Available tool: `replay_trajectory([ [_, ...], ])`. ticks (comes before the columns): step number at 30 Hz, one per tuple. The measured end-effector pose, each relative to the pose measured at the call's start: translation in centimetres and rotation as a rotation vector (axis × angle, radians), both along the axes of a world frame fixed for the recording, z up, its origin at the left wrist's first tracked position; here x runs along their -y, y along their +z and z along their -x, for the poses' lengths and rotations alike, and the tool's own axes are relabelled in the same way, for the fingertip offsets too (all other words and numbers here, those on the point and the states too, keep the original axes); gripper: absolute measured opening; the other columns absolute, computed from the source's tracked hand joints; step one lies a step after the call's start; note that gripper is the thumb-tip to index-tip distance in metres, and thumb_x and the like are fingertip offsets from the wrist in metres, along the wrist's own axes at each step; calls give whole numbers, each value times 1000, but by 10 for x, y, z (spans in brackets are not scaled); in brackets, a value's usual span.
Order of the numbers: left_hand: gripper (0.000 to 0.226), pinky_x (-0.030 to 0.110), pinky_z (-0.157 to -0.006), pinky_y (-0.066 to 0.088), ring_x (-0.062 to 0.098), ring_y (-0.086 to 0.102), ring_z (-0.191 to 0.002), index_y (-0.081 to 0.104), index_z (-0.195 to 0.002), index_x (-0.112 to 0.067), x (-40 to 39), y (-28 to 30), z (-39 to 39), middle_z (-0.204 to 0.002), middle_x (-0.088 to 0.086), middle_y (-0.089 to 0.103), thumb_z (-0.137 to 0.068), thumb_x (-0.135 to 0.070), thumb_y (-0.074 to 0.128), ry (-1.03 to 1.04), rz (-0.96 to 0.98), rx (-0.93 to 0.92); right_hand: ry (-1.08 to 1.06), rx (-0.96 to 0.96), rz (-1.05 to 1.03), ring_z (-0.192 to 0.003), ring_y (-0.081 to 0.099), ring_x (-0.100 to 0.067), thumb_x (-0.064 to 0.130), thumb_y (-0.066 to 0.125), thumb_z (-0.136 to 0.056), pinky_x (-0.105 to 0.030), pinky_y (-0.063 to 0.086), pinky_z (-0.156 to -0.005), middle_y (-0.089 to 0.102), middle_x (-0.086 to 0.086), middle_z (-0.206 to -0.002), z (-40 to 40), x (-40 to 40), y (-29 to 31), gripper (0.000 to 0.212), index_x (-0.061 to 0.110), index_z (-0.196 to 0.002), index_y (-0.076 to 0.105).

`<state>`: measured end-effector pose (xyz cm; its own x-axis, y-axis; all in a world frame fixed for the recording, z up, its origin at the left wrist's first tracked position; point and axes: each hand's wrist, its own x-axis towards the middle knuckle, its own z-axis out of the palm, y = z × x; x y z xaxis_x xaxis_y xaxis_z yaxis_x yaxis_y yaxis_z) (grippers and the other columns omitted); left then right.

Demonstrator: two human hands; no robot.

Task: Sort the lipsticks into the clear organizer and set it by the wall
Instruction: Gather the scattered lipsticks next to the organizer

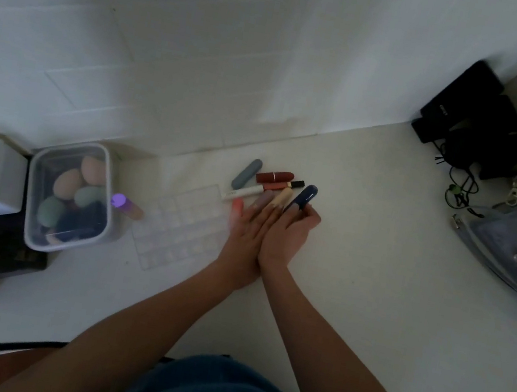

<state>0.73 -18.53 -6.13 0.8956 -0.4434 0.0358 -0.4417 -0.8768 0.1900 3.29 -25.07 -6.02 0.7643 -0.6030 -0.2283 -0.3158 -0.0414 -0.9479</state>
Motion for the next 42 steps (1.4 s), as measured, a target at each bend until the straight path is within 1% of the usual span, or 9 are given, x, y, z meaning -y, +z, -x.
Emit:
replay_trajectory([
  [3,54,50,-116,9,35,34,-135,45,-134,2,2,4,2,-142,16,45,-89,-27,58,34,17,-7,5,-10,-14,-94,61,-14,25,38,-99,-5,42,-71,60,1,-106,1,7,2,25,12,-121,41],
  [5,54,48,-113,4,31,47,-128,54,-127,0,4,8,2,-135,15,54,-83,-27,67,31,-75,1,-2,-12,-41,-95,61,-15,24,39,-100,-15,44,-76,60,-1,-108,2,10,6,24,12,-120,42],
  [9,59,52,-116,-5,29,5,-146,19,-147,-4,1,8,5,-156,14,17,-97,-34,30,22,-120,-45,8,22,-37,-85,60,2,24,39,-100,-9,43,-70,60,10,-99,9,15,22,16,19,-115,42],
  [11,58,51,-118,8,33,12,-144,24,-144,1,-3,17,10,-153,19,24,-96,-31,24,20,-129,33,43,67,-11,-77,56,14,24,42,-99,-1,40,-64,57,17,-93,17,15,33,11,21,-110,43],
  [19,59,18,-103,34,7,38,-130,20,-146,-29,-32,64,18,-146,-2,37,-95,-14,47,229,790,-110,348,168,-11,-84,62,4,16,57,-93,-12,51,-73,65,13,-97,59,7,55,20,21,-112,55],
  [24,31,1,-76,44,1,64,-84,62,-116,-15,-56,65,24,-99,-6,65,-85,-9,65,445,1027,-174,414,131,-98,-85,65,-8,10,57,-92,-22,56,-79,65,3,-101,69,4,57,19,21,-106,64],
  [31,9,21,-68,58,17,72,-71,70,-80,-10,-79,58,38,-80,10,74,-74,-7,77,927,1355,-396,390,111,-260,-84,70,-15,4,67,-84,-23,58,-76,67,-6,-95,62,-18,69,23,12,-100,52],
  [35,7,19,-58,57,13,72,-66,67,-79,-11,-92,60,49,-81,10,73,-81,-16,72,970,1375,-424,440,170,-123,-83,68,-14,10,69,-84,-25,55,-80,68,-13,-94,47,-37,80,20,23,-85,54],
  [42,15,15,-41,46,19,64,-56,48,-81,-21,-120,57,78,-74,-2,60,-88,-24,60,1120,1050,-15,833,217,173,-83,66,-10,16,69,-82,-30,56,-78,67,6,-84,23,-86,86,23,19,-82,47],
])
